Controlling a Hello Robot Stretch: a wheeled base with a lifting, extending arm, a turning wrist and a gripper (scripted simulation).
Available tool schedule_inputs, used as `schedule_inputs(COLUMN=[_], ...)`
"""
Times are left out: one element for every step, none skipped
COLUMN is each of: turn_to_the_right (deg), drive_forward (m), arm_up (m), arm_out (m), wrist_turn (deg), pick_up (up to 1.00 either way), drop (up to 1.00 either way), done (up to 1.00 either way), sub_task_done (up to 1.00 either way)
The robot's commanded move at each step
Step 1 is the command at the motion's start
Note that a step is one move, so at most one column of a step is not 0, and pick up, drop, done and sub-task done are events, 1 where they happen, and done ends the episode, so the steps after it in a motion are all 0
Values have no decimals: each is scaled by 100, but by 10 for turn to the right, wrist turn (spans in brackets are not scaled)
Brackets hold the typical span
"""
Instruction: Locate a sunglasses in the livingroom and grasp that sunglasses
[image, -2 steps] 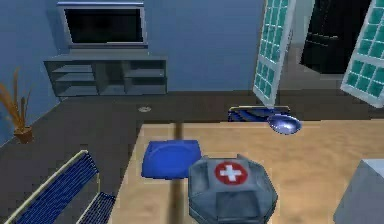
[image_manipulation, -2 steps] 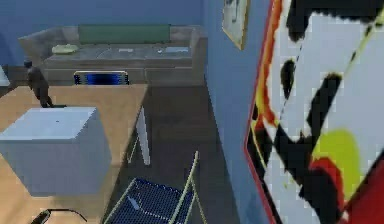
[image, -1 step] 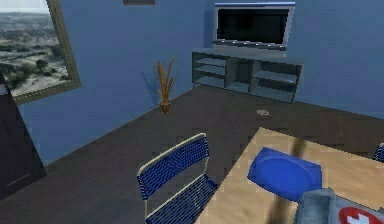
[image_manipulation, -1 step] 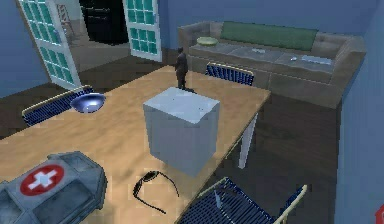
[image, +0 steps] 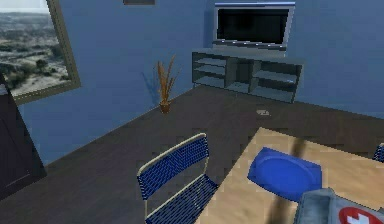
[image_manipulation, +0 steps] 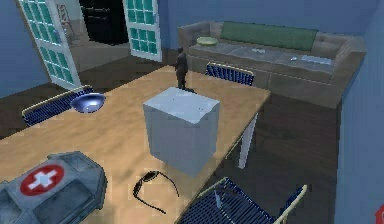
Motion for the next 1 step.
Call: schedule_inputs(turn_to_the_right=[0], drive_forward=[0], arm_up=[36], arm_out=[0], wrist_turn=[0], pick_up=[0], drop=[0], done=[0], sub_task_done=[0])
